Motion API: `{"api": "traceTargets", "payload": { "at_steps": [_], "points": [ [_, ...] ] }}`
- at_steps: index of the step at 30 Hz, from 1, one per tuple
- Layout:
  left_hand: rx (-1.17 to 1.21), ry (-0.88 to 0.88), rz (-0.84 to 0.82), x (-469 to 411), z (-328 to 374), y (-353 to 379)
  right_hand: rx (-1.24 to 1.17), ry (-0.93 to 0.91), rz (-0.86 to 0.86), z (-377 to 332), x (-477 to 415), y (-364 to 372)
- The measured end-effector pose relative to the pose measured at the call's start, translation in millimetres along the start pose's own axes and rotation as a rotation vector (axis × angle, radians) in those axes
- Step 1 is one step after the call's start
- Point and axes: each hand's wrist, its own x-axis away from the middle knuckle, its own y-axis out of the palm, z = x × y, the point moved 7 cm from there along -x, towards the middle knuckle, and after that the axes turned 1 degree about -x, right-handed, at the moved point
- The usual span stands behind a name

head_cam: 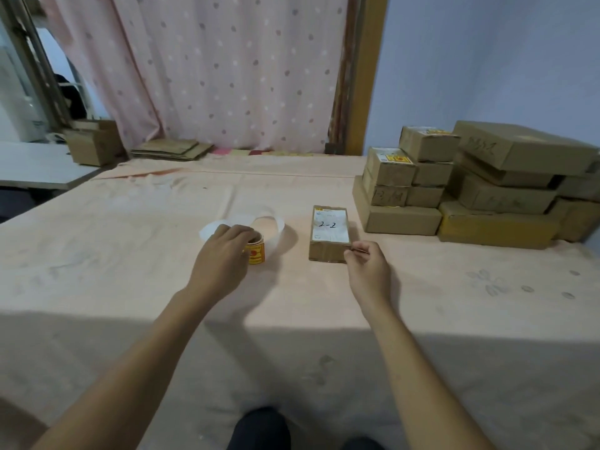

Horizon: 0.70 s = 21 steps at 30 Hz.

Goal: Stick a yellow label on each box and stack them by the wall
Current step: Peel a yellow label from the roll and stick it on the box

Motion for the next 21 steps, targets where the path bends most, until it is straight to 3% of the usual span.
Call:
{"api": "traceTargets", "payload": {
  "at_steps": [3,7,10,13,15,18,21],
  "points": [
    [-0.101,0.043,-0.024,-3.9,-6.6,6.8,-0.011,0.013,0.003,0.7,0.4,-1.3],
    [-0.122,-0.061,0.000,-5.9,-14.9,9.4,0.002,-0.006,0.008,-1.2,0.8,-1.9],
    [0.147,-0.215,0.004,-4.9,-12.0,10.5,0.072,-0.122,0.007,-11.9,5.3,0.3],
    [0.515,-0.393,0.043,0.3,-1.8,15.4,0.239,-0.492,0.039,-42.9,25.5,7.0],
    [0.643,-0.488,0.073,5.2,5.4,20.8,0.328,-0.674,-0.068,-58.9,44.2,27.7],
    [0.837,-0.600,0.118,11.5,8.8,26.9,0.448,-0.763,-0.247,-62.1,56.3,62.5],
    [0.957,-0.634,0.110,13.3,11.9,21.2,0.474,-0.728,-0.326,-62.8,55.0,88.2]
  ]
}}
